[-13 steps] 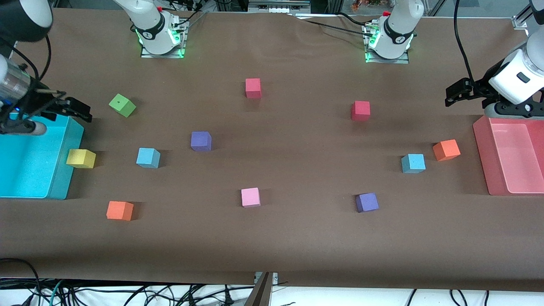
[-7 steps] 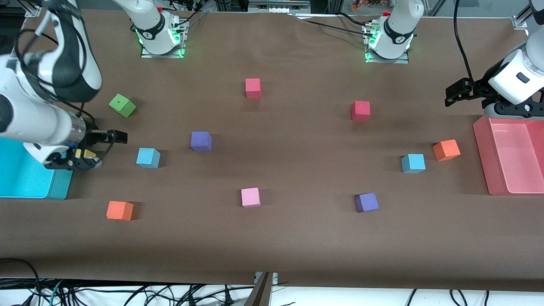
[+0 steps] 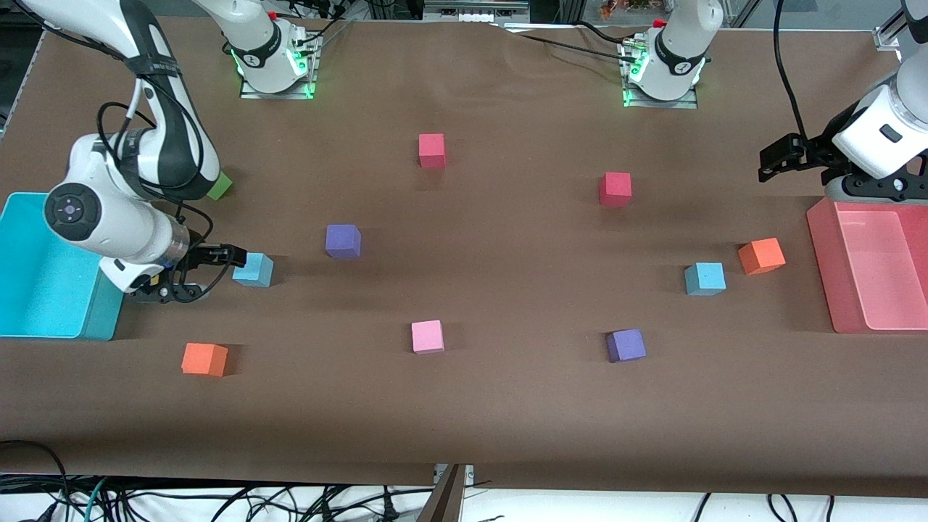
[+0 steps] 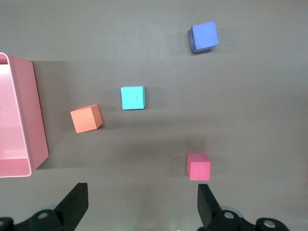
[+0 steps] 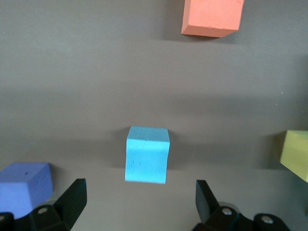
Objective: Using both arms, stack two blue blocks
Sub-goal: 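Reach the right gripper down to the cyan cube beside the teal bin, then close the right gripper around the cyan cube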
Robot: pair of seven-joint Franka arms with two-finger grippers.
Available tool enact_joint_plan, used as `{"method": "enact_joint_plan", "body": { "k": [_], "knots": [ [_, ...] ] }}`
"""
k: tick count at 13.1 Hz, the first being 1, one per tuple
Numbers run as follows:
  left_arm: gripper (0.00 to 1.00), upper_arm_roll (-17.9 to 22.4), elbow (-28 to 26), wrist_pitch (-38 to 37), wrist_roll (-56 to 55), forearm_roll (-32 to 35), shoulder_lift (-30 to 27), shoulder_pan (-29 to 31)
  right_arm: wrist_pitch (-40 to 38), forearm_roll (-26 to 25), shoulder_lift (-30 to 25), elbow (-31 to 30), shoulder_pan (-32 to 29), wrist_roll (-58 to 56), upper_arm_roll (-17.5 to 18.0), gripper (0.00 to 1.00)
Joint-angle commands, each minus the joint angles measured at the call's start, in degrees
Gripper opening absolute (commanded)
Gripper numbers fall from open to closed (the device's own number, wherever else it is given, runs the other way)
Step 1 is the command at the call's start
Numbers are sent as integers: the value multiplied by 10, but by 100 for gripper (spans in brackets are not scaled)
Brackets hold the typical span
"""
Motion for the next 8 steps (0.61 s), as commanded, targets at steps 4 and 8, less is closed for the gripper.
{"method": "enact_joint_plan", "body": {
  "k": [4, 8],
  "knots": [
    [100, -4, -5, 3, 7, -7, -4, 4, 57, -6, 38, -19, 9, 32, 0, 100],
    [100, -4, -5, 4, 7, -7, -2, 4, 59, -7, 66, -16, 10, 31, 0, 100]
  ]
}}
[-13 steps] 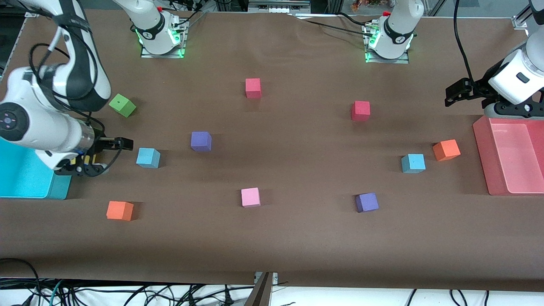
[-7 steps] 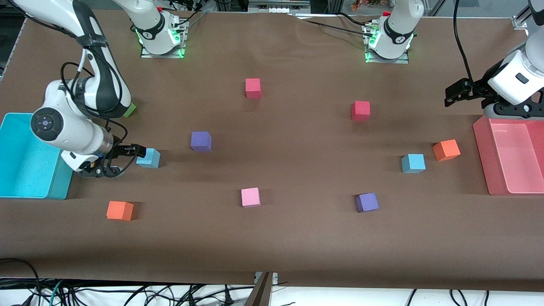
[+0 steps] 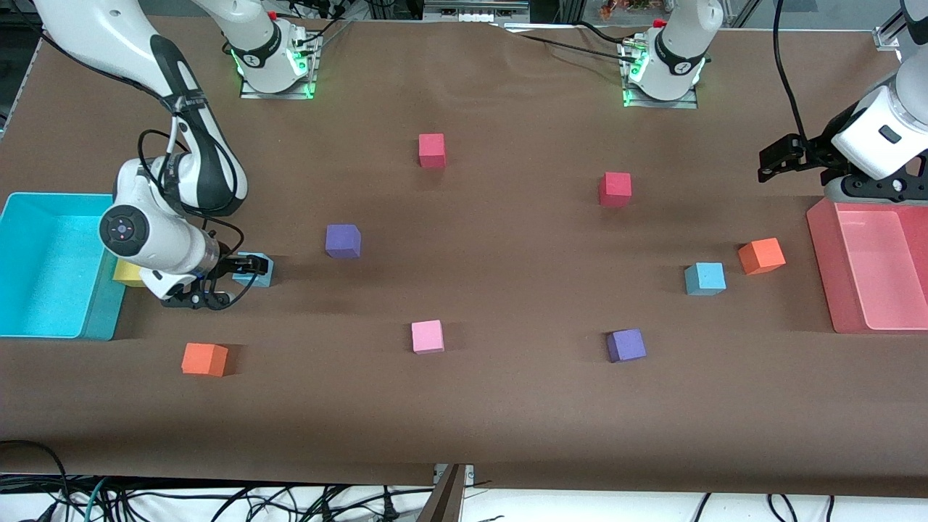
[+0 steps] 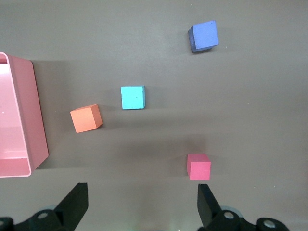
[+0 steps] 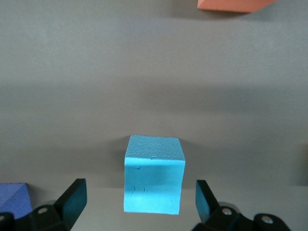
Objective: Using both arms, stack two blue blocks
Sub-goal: 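Close the right gripper around the cyan cube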
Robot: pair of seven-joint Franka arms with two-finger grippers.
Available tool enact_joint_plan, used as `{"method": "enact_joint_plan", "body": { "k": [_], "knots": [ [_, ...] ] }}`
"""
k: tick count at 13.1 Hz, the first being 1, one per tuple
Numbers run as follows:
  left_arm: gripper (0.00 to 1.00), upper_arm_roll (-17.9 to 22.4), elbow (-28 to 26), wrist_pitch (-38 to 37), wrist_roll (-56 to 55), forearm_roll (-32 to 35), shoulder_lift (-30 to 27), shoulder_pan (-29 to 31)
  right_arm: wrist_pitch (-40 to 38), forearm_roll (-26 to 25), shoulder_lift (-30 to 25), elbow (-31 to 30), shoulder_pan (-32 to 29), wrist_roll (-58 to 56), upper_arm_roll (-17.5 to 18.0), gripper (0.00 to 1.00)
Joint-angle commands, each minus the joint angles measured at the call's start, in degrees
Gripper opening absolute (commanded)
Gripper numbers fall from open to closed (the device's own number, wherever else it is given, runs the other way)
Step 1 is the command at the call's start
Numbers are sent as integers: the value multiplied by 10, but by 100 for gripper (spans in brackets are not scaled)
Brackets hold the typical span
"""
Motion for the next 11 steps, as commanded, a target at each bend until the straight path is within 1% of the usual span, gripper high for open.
{"method": "enact_joint_plan", "body": {
  "k": [1, 3, 7, 9, 10, 11],
  "knots": [
    [100, -4, -5, 4, 7, -7, -4, 5, 8, -11, 16, 2, 1, 12, 0, 100],
    [100, -4, -2, 5, 7, -7, -4, 4, 22, -11, 28, 2, 1, 12, 0, 100],
    [100, -4, -3, 5, 7, -7, -4, 4, 23, -11, 40, 2, -2, 12, -1, 100],
    [100, -4, -4, 5, 7, -7, -4, 4, 23, -11, 45, 2, -3, 12, -1, 97],
    [100, -4, -4, 5, 7, -7, -4, 3, 21, -11, 45, 2, -3, 12, -1, 83],
    [100, -4, -4, 5, 7, -7, -3, 3, 19, -11, 45, 2, -2, 12, -1, 56]
  ]
}}
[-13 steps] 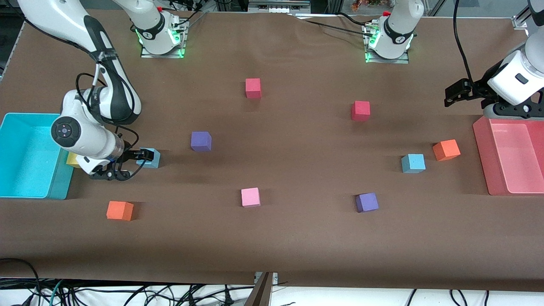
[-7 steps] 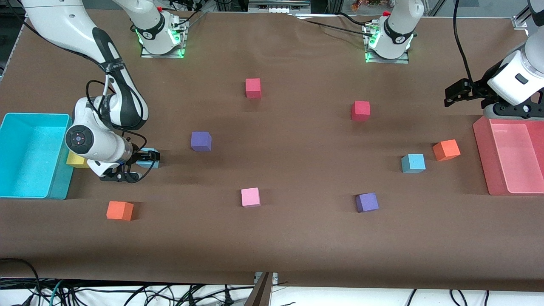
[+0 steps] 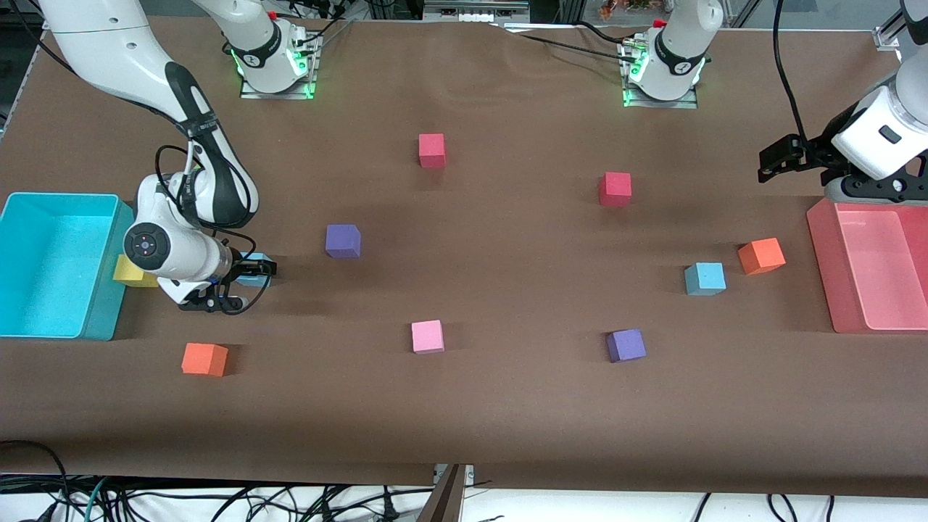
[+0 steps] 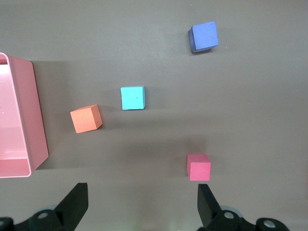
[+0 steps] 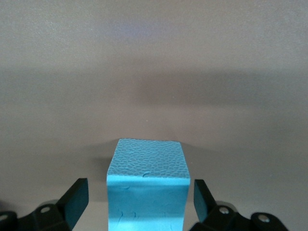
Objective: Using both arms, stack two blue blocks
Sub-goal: 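Close the right gripper around the cyan cube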
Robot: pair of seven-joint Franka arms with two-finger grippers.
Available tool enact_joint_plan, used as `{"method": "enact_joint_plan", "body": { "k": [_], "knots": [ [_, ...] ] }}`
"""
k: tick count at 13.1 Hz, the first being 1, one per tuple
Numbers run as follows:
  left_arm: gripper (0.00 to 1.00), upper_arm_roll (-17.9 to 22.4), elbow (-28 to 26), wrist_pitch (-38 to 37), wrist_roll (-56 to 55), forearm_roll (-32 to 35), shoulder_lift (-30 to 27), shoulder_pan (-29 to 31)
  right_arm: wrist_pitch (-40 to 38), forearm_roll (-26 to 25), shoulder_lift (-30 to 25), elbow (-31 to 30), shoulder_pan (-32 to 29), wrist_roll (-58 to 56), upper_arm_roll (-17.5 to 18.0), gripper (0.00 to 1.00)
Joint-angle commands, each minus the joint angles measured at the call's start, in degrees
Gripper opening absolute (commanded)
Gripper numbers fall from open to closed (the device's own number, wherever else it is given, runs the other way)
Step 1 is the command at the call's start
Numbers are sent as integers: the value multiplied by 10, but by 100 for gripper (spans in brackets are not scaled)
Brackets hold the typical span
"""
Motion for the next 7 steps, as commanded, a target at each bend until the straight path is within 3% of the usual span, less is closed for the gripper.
{"method": "enact_joint_plan", "body": {
  "k": [1, 2, 3, 7],
  "knots": [
    [100, -4, -4, 3, 7, -8, -4, 3, -1, -9, 1, 2, -1, 12, 2, 31],
    [100, -4, -4, 3, 7, -8, -4, 3, -2, -9, 1, 2, -1, 12, 2, 13],
    [100, -4, -4, 3, 7, -8, -3, 3, -2, -9, 1, 2, -2, 11, 2, 0],
    [100, -3, -3, 4, 7, -8, -3, 3, -3, -9, 1, 9, 0, 10, 2, 0]
  ]
}}
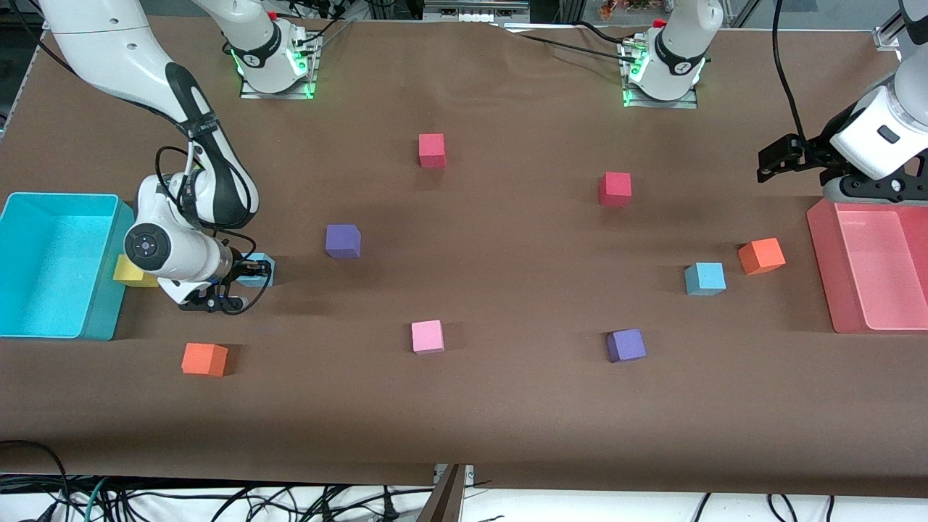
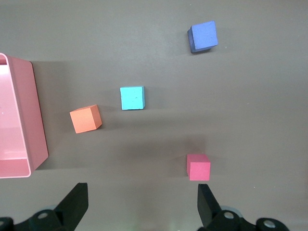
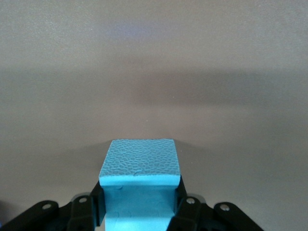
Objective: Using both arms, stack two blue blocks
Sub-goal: 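Close the right gripper around the cyan cube, then lift the cyan cube with the right gripper and carry it toward mid-table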
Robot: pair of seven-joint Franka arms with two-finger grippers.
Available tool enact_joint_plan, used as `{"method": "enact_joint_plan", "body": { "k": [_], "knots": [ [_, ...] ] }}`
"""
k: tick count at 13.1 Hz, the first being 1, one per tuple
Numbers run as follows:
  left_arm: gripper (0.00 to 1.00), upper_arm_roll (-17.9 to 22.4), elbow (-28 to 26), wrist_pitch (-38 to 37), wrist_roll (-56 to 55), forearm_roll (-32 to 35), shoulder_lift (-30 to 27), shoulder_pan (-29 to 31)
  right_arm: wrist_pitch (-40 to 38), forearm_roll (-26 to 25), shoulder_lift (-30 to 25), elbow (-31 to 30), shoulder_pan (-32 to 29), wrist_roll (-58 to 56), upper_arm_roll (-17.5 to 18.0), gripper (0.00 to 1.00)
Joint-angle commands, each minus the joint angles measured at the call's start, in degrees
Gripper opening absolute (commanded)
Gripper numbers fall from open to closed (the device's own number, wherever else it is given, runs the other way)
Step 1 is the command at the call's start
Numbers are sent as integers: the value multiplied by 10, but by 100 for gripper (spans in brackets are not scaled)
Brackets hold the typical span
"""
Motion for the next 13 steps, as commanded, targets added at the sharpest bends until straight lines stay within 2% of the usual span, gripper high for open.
{"method": "enact_joint_plan", "body": {
  "k": [1, 4, 7, 11, 13],
  "knots": [
    [100, -2, -4, 4, 7, -8, -3, 3, -15, -9, 1, 19, 2, 14, 2, 0],
    [100, -2, -3, 4, 7, -8, -2, 3, -117, -4, 1, 99, 18, 32, 3, 0],
    [100, -2, -3, 4, 7, -8, -2, 5, -182, -2, 4, 160, 59, 79, 3, 0],
    [100, 0, -2, 11, 7, -7, -1, 5, -282, -1, 23, 257, 151, 185, 3, 0],
    [100, 1, -1, 17, 7, -7, -1, 5, -293, 2, 47, 303, 209, 246, 4, 0]
  ]
}}
